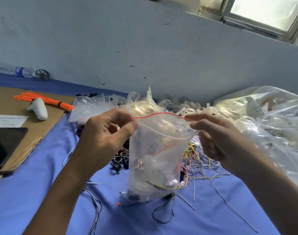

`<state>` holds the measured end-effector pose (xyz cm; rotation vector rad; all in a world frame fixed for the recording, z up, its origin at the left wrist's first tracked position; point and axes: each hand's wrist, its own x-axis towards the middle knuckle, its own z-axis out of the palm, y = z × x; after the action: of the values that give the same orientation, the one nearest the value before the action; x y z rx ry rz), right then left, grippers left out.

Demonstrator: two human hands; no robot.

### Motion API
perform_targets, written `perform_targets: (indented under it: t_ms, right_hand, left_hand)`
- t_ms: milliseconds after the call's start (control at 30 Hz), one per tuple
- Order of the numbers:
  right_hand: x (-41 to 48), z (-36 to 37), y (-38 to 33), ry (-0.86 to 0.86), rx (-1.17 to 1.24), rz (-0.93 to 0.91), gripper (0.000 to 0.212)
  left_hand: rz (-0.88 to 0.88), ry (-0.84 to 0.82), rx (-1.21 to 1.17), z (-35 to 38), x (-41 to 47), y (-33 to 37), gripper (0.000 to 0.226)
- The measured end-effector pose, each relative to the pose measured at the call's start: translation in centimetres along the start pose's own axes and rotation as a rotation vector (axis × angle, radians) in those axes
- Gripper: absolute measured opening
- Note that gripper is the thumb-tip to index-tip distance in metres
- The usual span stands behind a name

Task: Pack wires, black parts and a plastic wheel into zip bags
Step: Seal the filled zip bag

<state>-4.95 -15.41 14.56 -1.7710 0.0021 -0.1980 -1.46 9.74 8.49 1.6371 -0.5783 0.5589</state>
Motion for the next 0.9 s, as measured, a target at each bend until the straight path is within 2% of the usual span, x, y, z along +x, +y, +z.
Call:
perform_targets:
  t_ms: [67,133,233,300,400,533,700,900]
  right_hand:
    - [-0.2,0.2,-0.3,0.085,-0.270,-0.181,0.009]
    - [-0.3,0.8,-1.0,0.107,-0.517,-0.419,0.016]
    - [-0.7,2.4,-2.6,-0.024,-0.852,-0.629,0.043]
    - [-0.7,3.7,-3.5,-0.146,-1.005,-0.656,0.051]
    - [-0.2,5.0,-4.3,-0.240,-1.053,-0.640,0.036]
    - [0.2,5.6,-4.2,-0.278,-0.986,-0.637,0.013]
    - [0.0,6.5,-3.6,-0.258,-0.883,-0.619,0.007]
    - [0.4,7.3,-3.9,-0.256,-0.883,-0.604,0.006]
  left_hand:
    - [0.002,-0.008,0.013,0.4,0.0,0.0,0.004]
    - [0.016,-0.024,0.031,0.6,0.1,0.1,0.004]
    - [0.029,-0.068,0.026,0.8,-0.1,0.5,0.006]
    - [0.046,-0.105,0.008,0.8,-0.1,0.8,0.008]
    - [0.060,-0.128,0.018,0.5,0.0,1.0,0.008]
    - [0.055,-0.120,0.038,-0.1,0.0,0.8,0.009]
    - [0.031,-0.129,0.024,-0.7,0.1,0.4,0.008]
    - [0.006,-0.137,0.026,-1.2,0.2,-0.3,0.029]
